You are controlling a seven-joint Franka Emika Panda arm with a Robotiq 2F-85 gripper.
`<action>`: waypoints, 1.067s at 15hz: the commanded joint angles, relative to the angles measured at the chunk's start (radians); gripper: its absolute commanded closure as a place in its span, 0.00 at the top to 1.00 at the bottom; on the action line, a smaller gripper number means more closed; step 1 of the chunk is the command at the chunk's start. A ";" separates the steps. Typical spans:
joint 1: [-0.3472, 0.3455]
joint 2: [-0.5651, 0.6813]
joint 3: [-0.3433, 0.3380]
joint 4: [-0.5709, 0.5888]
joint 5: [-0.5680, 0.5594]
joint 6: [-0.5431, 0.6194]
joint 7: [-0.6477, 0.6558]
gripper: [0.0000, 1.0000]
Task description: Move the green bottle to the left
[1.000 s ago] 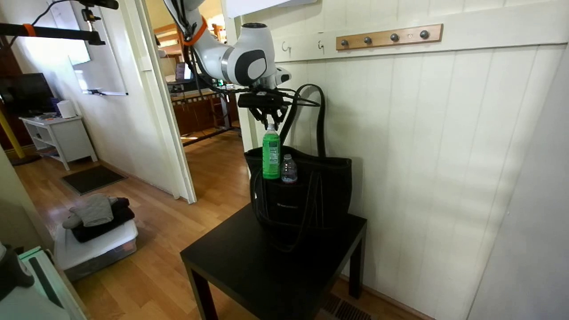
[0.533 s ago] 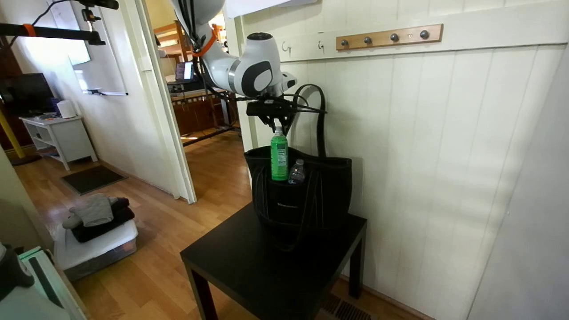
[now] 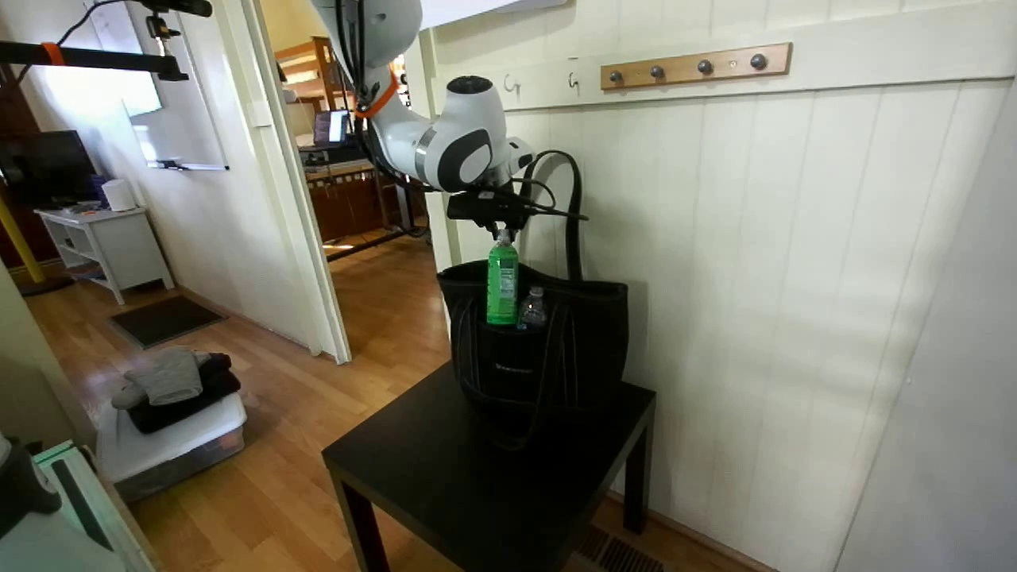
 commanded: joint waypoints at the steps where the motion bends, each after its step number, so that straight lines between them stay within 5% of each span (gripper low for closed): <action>1: -0.041 0.043 0.045 0.014 -0.041 0.068 0.002 0.12; 7: -0.102 0.034 0.115 -0.043 -0.075 0.117 0.013 0.12; 16: -0.128 0.049 0.091 -0.100 -0.100 0.141 0.077 0.12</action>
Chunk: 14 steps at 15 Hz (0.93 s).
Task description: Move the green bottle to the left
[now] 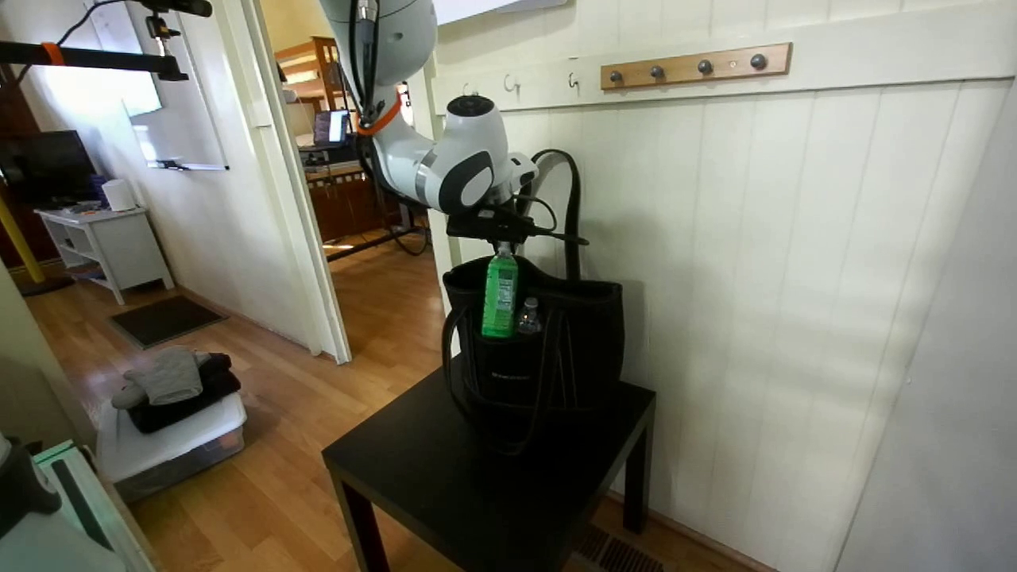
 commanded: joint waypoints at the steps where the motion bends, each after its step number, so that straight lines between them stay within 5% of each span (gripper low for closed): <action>1: -0.025 0.011 0.010 -0.024 -0.018 0.037 0.047 0.12; 14: 0.084 0.121 -0.102 0.025 -0.062 0.347 0.296 0.12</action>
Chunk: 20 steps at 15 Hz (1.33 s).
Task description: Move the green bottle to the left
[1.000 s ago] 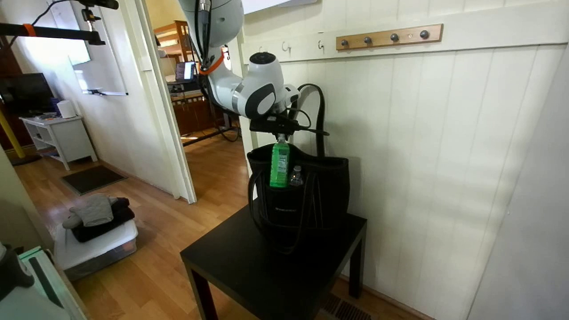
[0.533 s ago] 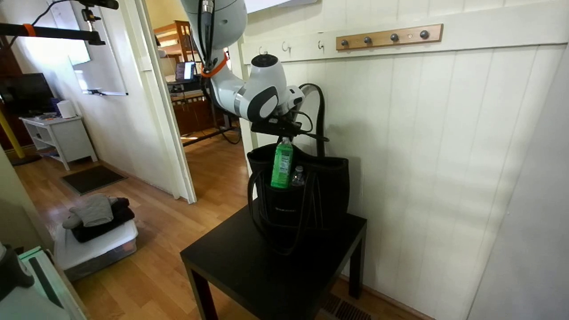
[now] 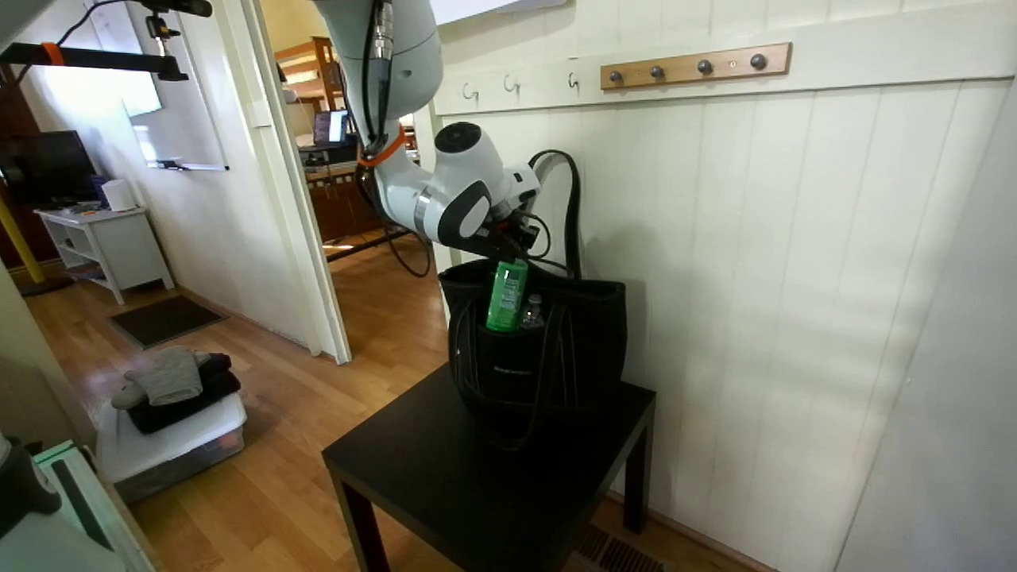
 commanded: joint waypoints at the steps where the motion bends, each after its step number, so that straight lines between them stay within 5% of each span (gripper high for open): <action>1: 0.068 0.048 -0.083 0.029 -0.030 0.058 0.078 0.12; 13: 0.237 0.054 -0.253 0.028 0.052 -0.030 0.181 0.12; 20: 0.274 0.034 -0.287 0.030 0.084 -0.200 0.216 0.12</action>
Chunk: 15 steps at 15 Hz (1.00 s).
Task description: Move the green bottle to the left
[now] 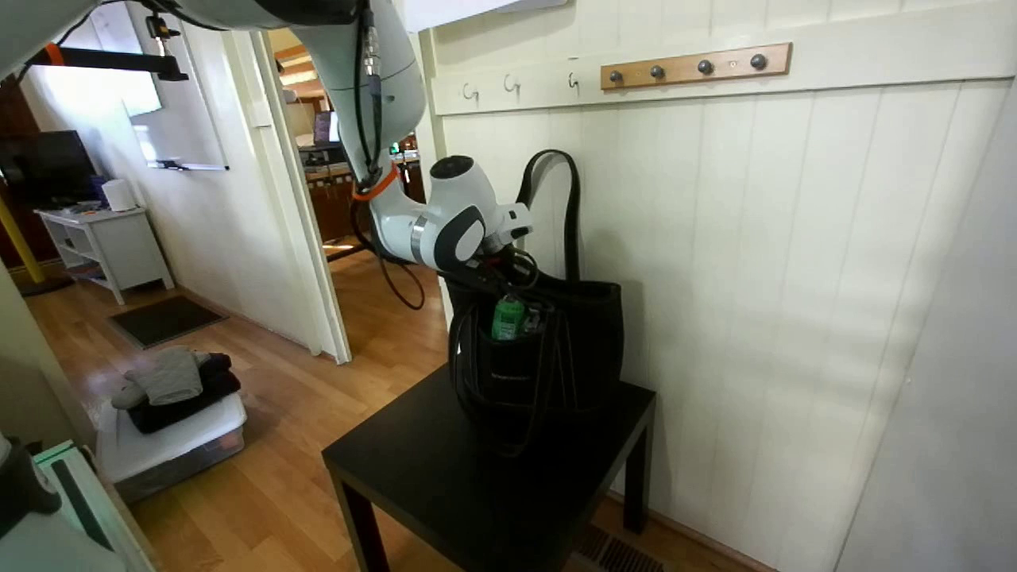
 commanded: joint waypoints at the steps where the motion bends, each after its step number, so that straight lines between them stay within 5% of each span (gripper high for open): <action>1: 0.031 -0.019 -0.031 0.003 0.027 -0.122 0.036 0.12; 2: 0.037 -0.025 -0.039 0.006 0.033 -0.148 0.043 0.12; 3: 0.031 -0.034 -0.033 0.009 0.036 -0.176 0.049 0.62; 5: 0.012 -0.055 -0.010 0.005 0.042 -0.210 0.052 0.68; 9: -0.016 -0.131 0.008 -0.031 0.054 -0.314 0.046 0.98; 15: 0.035 -0.248 -0.093 -0.075 0.043 -0.490 0.090 1.00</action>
